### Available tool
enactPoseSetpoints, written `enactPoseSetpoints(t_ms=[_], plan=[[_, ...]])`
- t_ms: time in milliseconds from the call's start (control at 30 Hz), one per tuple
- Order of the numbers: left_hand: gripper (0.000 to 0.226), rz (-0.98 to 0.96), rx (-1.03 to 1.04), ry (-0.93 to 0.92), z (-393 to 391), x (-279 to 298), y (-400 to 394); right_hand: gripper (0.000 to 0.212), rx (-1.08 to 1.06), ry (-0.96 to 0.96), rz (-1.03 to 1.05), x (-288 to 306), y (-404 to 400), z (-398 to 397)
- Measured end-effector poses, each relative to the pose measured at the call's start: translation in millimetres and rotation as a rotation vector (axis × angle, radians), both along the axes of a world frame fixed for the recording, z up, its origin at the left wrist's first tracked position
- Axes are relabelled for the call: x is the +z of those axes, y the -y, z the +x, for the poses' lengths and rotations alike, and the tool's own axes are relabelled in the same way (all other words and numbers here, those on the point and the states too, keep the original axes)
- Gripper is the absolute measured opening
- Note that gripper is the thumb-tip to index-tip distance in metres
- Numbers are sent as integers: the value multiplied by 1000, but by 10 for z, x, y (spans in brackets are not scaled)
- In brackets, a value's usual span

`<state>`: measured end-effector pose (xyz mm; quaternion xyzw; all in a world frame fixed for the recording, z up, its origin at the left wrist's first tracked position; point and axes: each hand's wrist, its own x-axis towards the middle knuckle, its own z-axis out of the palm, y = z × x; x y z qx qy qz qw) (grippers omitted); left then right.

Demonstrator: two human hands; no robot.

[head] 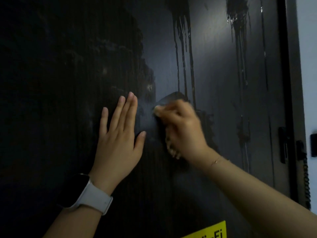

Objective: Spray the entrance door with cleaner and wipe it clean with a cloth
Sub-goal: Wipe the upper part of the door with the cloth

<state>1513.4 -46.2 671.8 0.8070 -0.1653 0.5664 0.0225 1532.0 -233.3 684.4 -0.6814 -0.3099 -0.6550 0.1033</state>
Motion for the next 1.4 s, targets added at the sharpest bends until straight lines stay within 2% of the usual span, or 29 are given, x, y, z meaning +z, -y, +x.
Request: enactPoseSetpoints(t_ms=[67,133,200,233,300,400,467,567,633,700,833,900,1000,1067,1133,1267,1333,1400], plan=[[77,-8,0,14,0,2,11,24,48,10,277,151,280,-38],[77,0,26,18,3,-6,26,17,223,-87,580,235,471,-55],[77,-3,35,-5,-2,-6,46,12,290,-112,692,241,462,-21],[78,-9,37,-17,-8,1,55,10,297,-88,658,212,394,14],[79,-21,38,-29,-25,7,59,17,303,-79,448,110,224,81],[76,-35,12,-46,-58,12,57,30,153,-21,107,84,207,85],[75,-44,-1,-61,-75,20,64,26,142,20,134,201,429,144],[77,-70,5,-68,-77,28,106,17,213,26,435,486,795,285],[77,-77,9,-72,-59,23,134,13,277,15,500,566,762,344],[76,-78,15,-78,-48,21,147,18,297,40,377,515,528,311],[72,-96,9,-82,-96,31,165,30,170,33,-57,389,361,203],[65,-111,-20,-55,-159,77,185,26,166,13,-4,516,590,234],[57,-78,-25,37,-236,274,246,18,158,-6,347,821,966,304],[57,-61,-11,102,-234,491,319,16,167,-25,452,926,940,317],[58,-64,13,142,-171,750,410,21,184,-24,359,900,703,276],[57,-83,77,244,31,1246,537,38,102,16,-37,647,407,190],[58,-110,87,272,112,1370,527,35,100,38,-62,684,587,200],[58,-103,125,279,188,1389,509,35,76,65,77,826,831,271]])
